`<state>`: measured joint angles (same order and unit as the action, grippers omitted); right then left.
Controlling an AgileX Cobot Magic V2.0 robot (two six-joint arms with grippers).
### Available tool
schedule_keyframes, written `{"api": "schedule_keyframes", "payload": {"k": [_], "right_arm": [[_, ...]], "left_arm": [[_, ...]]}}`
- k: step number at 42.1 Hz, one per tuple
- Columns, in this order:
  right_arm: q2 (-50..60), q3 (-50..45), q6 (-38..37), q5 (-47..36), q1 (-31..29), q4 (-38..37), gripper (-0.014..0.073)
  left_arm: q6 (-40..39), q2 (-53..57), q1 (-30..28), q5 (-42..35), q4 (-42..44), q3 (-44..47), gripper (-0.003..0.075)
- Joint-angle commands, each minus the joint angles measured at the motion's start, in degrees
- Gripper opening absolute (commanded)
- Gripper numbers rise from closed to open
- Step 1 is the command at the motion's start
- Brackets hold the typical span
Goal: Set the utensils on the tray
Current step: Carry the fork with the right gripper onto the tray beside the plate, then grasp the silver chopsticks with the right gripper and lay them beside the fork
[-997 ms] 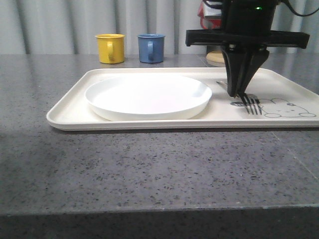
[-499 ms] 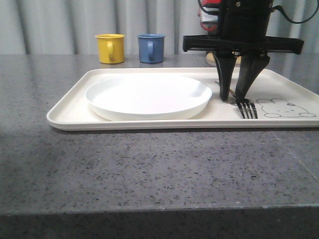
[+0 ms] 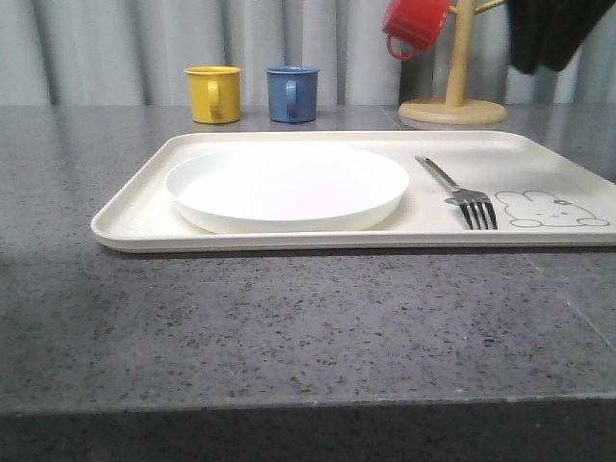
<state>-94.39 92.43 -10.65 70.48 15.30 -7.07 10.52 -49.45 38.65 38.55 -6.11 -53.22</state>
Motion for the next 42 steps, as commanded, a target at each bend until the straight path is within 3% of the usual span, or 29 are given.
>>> {"api": "schedule_keyframes", "payload": {"k": [1, 10, 16, 42], "right_arm": [[4.99, -1.88, 3.73, 4.56, -5.59, -1.64, 0.0258], [5.02, -8.21, 8.38, 2.27, -19.68, 1.38, 0.0258], [3.69, -10.04, 11.72, -0.41, -24.93, 4.92, 0.0258], [-5.11, -10.04, 13.87, -2.37, -26.69, 5.36, 0.0252]], "left_arm": [[-0.53, 0.24, 0.57, -4.32, -0.35, -1.59, 0.0368], [-0.53, 0.24, 0.57, -4.32, -0.35, -1.59, 0.0368], [-0.53, 0.24, 0.57, -4.36, -0.35, -1.59, 0.0368], [-0.53, 0.24, 0.57, -4.36, -0.35, -1.59, 0.0368]]}}
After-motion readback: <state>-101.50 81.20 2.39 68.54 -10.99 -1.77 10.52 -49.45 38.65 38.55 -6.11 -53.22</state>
